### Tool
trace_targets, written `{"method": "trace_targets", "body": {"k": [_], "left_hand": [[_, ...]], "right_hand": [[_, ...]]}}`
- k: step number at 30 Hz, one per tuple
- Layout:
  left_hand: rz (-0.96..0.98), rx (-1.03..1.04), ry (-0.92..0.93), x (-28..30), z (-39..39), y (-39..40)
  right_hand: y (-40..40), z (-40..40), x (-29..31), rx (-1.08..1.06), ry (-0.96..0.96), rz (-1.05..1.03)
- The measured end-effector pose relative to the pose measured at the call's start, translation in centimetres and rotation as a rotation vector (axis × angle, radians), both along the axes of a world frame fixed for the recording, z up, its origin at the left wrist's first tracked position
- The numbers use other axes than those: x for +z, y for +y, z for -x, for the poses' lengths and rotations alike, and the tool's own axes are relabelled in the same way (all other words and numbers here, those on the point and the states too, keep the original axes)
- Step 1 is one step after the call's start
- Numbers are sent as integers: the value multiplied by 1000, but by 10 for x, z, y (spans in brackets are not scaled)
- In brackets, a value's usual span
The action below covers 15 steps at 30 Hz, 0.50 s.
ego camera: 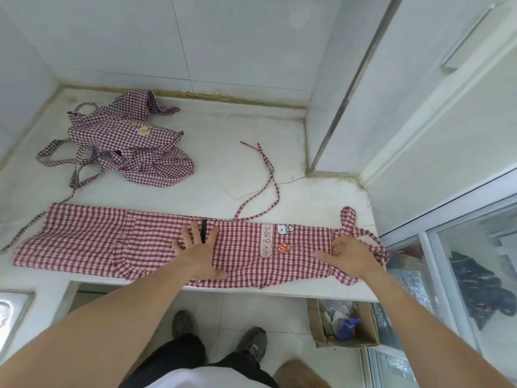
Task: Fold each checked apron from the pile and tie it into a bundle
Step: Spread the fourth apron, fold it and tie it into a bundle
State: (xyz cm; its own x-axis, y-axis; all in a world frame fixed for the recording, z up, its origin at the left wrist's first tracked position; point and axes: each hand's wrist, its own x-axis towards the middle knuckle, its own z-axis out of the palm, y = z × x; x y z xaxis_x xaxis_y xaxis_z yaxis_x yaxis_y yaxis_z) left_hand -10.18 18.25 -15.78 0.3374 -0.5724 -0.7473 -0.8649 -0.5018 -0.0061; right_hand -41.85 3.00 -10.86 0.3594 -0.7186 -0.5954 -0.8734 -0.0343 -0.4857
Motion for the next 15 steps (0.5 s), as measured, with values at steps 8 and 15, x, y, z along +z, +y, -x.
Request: {"method": "trace_targets", "body": {"k": [8,15], "left_hand": [[121,10,5,4,67,-19],[54,18,75,-8,56,-11]], "right_hand": [[19,34,-36,300,25,225],[-1,86,-29,273,155,363]]}}
